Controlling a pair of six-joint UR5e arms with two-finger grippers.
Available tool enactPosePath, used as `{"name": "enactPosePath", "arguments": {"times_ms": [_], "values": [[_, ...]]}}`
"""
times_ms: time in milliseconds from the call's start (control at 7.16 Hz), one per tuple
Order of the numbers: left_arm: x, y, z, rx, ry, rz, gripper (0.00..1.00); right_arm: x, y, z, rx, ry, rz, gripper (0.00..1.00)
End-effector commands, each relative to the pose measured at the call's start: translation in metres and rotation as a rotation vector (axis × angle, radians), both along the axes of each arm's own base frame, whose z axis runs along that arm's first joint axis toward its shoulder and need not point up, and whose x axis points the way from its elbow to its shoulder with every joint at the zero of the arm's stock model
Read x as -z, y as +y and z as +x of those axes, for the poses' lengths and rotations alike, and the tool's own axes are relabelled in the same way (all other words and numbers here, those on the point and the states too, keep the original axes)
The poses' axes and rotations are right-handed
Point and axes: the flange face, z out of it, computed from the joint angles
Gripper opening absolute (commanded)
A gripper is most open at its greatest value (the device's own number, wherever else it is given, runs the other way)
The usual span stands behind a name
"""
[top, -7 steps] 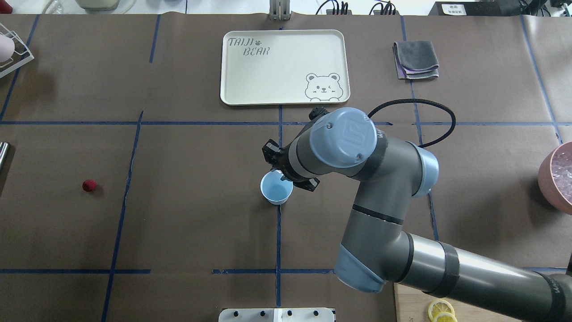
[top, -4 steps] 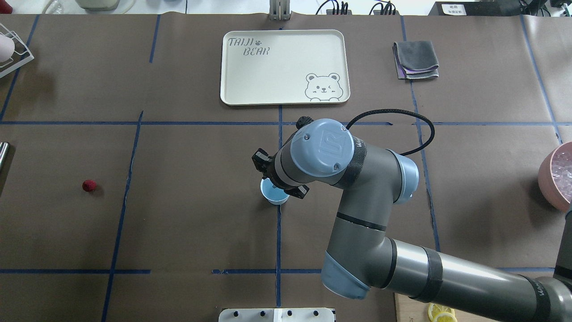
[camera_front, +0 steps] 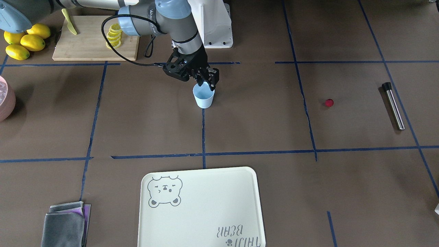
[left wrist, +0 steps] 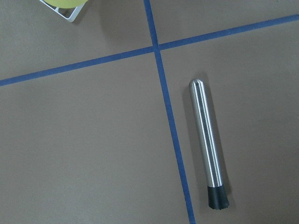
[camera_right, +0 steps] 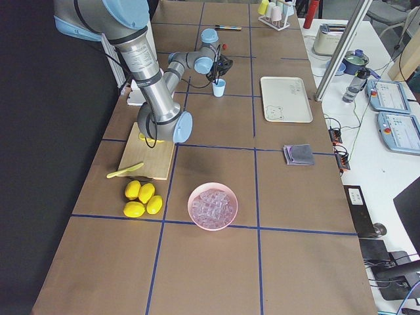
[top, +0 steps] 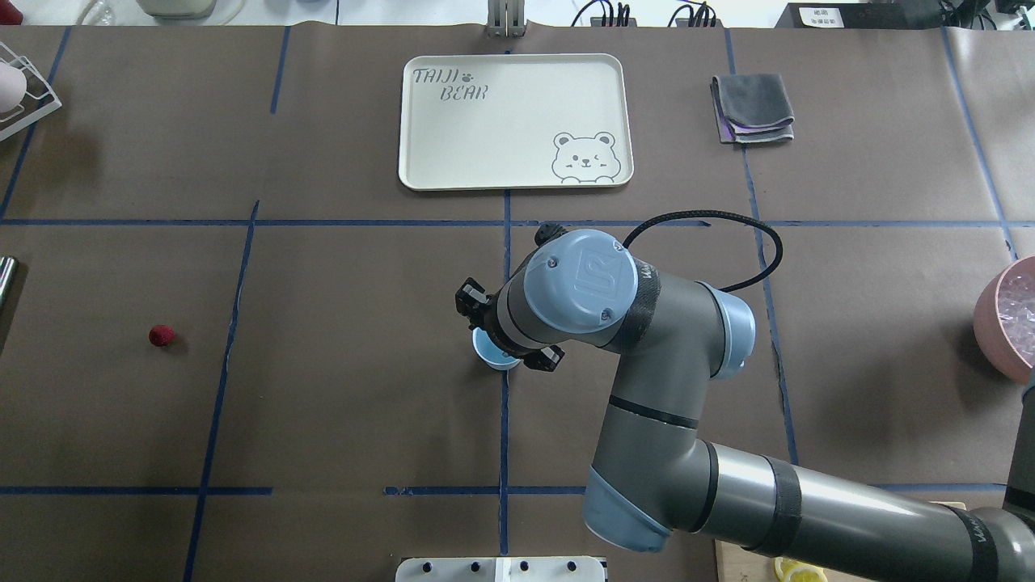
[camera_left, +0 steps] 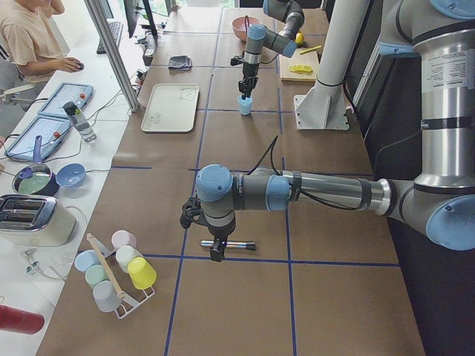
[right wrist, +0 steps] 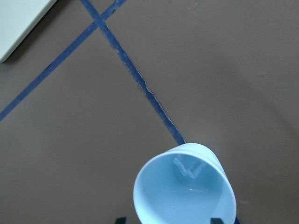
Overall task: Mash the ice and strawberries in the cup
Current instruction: 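Move the right gripper back to the pink ice bowl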
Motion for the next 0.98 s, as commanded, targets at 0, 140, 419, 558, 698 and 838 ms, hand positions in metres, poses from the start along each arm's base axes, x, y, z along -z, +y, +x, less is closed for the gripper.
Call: {"name": "enactPosePath", "arguments": {"times_ms": [0,140,419,558,698,838], "values": [[0.0,0.0,0.0,-0.002,-0.001,0.002,1.0,-0.021,0.005,0.069,-0.016,-0.013,0.002,0.83],[0.002,0.0,0.0,0.0,0.0,0.005,1.0,-0.049,-0.006,0.127,0.011,0.004,0.042,0.85],[0.002,0.0,0.0,0.0,0.0,0.005,1.0,-0.126,-0.032,0.222,0.118,0.09,0.132,0.99],[0.002,0.0,0.0,-0.002,0.0,0.005,1.0,-0.165,-0.04,0.267,0.177,0.13,0.186,0.99],[0.001,0.0,0.0,-0.002,-0.001,0.003,1.0,-0.212,-0.049,0.321,0.247,0.193,0.267,1.0],[0.0,0.0,0.0,-0.002,-0.001,0.002,1.0,-0.255,-0.051,0.374,0.308,0.235,0.32,1.0]]}}
